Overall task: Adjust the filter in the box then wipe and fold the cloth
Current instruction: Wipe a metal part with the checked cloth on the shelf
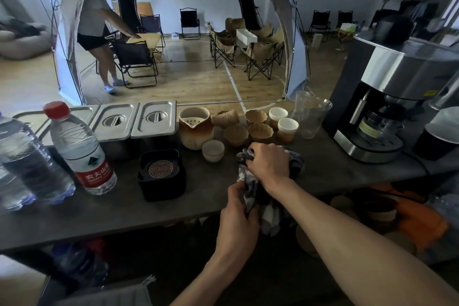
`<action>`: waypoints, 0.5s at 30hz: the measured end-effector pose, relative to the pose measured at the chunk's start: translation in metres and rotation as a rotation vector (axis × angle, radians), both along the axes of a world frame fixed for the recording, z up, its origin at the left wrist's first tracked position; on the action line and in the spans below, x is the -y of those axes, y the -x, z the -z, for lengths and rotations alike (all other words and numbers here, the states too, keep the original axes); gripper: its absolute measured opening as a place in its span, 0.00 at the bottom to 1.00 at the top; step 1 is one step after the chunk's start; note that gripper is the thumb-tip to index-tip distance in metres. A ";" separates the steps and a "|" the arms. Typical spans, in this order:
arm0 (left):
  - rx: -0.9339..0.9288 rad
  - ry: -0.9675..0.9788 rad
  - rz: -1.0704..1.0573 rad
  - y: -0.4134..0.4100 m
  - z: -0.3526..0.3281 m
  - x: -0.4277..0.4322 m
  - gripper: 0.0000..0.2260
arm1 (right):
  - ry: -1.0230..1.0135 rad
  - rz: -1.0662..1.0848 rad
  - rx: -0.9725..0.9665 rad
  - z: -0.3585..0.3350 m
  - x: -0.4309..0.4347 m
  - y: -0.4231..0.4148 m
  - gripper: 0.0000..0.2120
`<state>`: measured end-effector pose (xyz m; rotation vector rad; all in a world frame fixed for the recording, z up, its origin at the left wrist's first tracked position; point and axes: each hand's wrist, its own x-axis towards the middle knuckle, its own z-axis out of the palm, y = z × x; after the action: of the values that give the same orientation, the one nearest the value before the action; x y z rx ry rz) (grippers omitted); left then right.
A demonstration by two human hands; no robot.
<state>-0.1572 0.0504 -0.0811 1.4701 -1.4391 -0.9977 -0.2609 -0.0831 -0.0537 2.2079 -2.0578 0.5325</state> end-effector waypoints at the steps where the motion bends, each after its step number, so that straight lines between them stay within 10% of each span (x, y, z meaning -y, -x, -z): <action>1: -0.003 -0.009 -0.013 -0.004 0.001 -0.004 0.19 | 0.006 -0.022 0.009 -0.001 -0.004 -0.001 0.10; 7: 0.235 0.086 0.020 -0.013 0.007 -0.030 0.22 | -0.038 -0.166 0.169 -0.014 -0.028 -0.005 0.12; 15: 0.104 0.178 0.263 0.045 -0.020 -0.017 0.21 | 0.120 0.187 0.205 -0.047 -0.039 0.094 0.12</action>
<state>-0.2020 0.0678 -0.0612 1.2417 -1.7828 -0.9320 -0.3546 -0.0437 -0.0072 1.9418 -2.2332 0.8685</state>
